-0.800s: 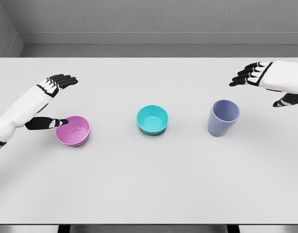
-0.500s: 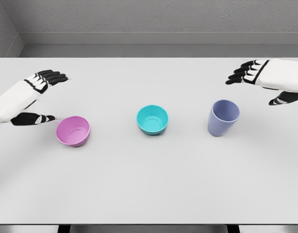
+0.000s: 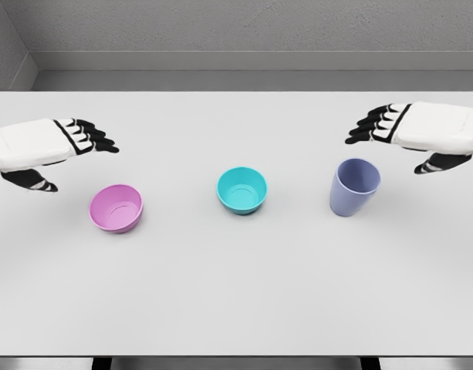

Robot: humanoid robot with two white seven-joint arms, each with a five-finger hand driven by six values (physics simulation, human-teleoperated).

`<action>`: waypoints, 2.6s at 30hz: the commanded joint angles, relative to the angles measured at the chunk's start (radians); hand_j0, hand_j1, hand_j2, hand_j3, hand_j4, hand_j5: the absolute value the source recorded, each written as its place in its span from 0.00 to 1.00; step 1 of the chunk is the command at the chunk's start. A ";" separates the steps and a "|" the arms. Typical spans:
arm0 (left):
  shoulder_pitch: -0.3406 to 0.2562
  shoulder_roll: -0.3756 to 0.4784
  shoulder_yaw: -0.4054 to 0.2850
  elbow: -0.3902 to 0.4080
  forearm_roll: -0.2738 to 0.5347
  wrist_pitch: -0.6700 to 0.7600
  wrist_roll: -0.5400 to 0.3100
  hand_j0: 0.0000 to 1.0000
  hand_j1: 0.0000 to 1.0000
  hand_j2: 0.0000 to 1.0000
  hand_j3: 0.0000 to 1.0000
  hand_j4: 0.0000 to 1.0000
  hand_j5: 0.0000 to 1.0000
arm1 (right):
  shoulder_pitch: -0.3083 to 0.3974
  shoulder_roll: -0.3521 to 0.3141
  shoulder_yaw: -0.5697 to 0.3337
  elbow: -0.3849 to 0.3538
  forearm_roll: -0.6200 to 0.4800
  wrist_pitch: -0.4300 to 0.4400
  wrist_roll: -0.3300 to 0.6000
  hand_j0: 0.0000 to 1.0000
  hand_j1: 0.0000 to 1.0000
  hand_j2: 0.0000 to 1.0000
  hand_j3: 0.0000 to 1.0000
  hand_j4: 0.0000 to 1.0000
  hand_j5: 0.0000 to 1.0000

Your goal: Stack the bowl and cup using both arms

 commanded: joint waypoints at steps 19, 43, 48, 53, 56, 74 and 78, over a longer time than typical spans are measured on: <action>-0.021 -0.075 -0.128 0.003 -0.106 0.002 -0.021 1.00 1.00 1.00 1.00 1.00 1.00 | -0.069 0.059 0.147 -0.010 0.048 0.003 0.000 1.00 1.00 1.00 1.00 1.00 1.00; -0.008 -0.049 -0.151 -0.008 -0.094 0.002 -0.021 1.00 1.00 1.00 1.00 1.00 1.00 | -0.071 0.108 0.184 0.015 0.122 0.003 0.000 1.00 1.00 1.00 1.00 1.00 1.00; -0.005 -0.053 -0.154 -0.008 -0.100 0.002 -0.021 1.00 1.00 1.00 1.00 1.00 1.00 | -0.071 0.108 0.184 0.029 0.139 0.003 0.000 1.00 1.00 1.00 1.00 1.00 1.00; -0.006 -0.058 -0.182 -0.002 -0.103 0.002 -0.021 1.00 1.00 1.00 1.00 1.00 1.00 | -0.069 0.108 0.184 0.039 0.140 0.003 0.000 1.00 1.00 1.00 1.00 1.00 1.00; -0.006 -0.058 -0.183 -0.002 -0.103 0.002 -0.021 1.00 1.00 1.00 1.00 1.00 1.00 | -0.067 0.108 0.184 0.039 0.140 0.003 0.000 1.00 1.00 1.00 1.00 1.00 1.00; -0.009 -0.073 -0.189 0.010 -0.106 0.002 -0.021 1.00 1.00 1.00 1.00 1.00 1.00 | -0.064 0.134 0.198 0.076 0.162 0.003 0.000 1.00 1.00 1.00 1.00 1.00 1.00; -0.008 -0.087 -0.191 0.016 -0.108 0.002 -0.021 1.00 1.00 1.00 1.00 1.00 1.00 | -0.064 0.144 0.198 0.084 0.176 0.003 0.000 1.00 1.00 1.00 1.00 1.00 1.00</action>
